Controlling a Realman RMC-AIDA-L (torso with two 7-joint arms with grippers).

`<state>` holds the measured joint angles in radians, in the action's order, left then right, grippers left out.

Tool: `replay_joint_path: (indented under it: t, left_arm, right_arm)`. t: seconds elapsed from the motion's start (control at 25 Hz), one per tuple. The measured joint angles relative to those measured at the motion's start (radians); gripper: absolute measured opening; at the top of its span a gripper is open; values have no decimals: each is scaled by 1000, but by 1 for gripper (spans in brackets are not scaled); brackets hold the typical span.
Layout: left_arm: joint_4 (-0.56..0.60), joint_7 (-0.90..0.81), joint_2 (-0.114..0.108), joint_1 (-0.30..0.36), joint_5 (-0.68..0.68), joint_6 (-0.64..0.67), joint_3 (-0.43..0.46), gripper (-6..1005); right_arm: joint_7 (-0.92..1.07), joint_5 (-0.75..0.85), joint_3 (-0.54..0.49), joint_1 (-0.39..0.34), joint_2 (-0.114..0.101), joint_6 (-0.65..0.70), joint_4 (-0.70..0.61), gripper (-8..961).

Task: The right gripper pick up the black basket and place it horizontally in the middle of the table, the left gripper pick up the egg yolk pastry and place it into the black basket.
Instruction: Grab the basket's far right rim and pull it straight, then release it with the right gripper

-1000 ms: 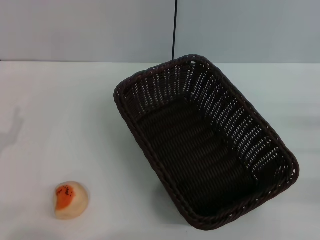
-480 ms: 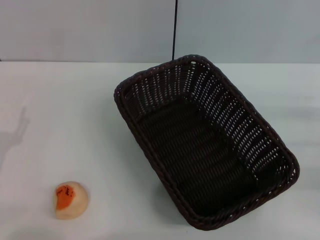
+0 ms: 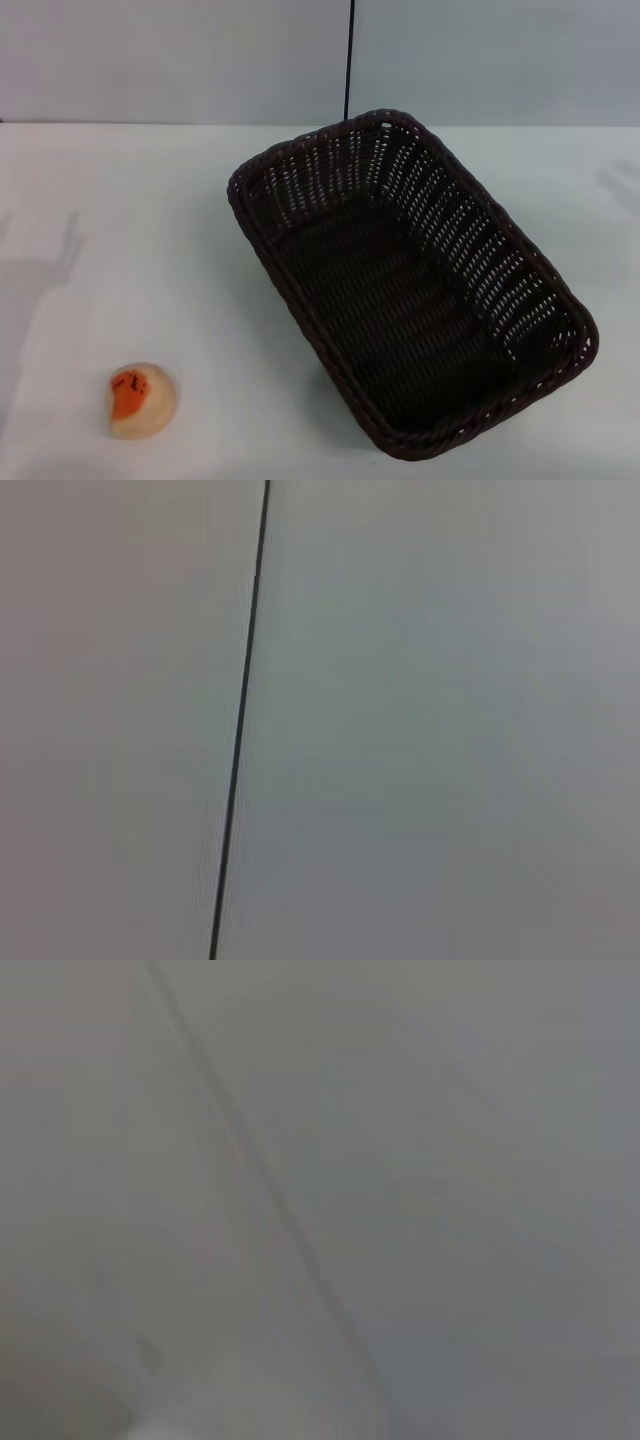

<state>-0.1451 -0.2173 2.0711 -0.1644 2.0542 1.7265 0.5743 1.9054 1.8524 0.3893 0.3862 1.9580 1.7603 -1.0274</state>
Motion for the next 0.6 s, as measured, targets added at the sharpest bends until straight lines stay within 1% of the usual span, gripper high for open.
replay_joint_path:
  t: [0.08,0.12,0.16,0.24,0.28,0.32,0.36,0.44,0.48,0.52,0.56,0.6]
  left_arm:
    - [0,-1,-2,-6,0,4,-2,801]
    - [0,-1,-2,-10,-1,6,1,801]
    - [0,-1,-2,-10,-1,6,1,800]
    - [0,1,-2,-13,-4,6,5,800]
    - [0,2,-1,-16,-6,5,8,799]
    - [0,3,-1,-18,-7,4,11,799]
    - [-1,2,-2,-19,-7,3,13,799]
    - [0,0,-3,-19,-8,5,13,798]
    - [0,-2,-3,-19,-8,7,13,798]
    - [1,-2,-3,-18,-8,7,13,798]
    - [1,-2,-3,-16,-8,7,13,797]
    - [1,-2,-3,-14,-8,7,13,797]
  right_arm:
    - [151,148,-8,70,-28,88,-102,459]
    - [228,292,1,149,-51,171,-155,459]
    - [228,292,1,149,-51,171,-155,459]
    - [264,431,29,235,-70,236,-165,460]
    - [274,477,47,272,-76,257,-159,460]
    - [295,551,99,331,-81,266,-132,460]
    - [295,551,99,331,-81,266,-132,461]
    - [319,587,168,360,-71,244,-117,461]
    - [329,603,205,366,-61,224,-117,462]
    - [336,639,278,370,-36,181,-129,462]
    - [337,656,306,370,-28,163,-132,462]
    - [337,656,306,370,-28,163,-132,463]
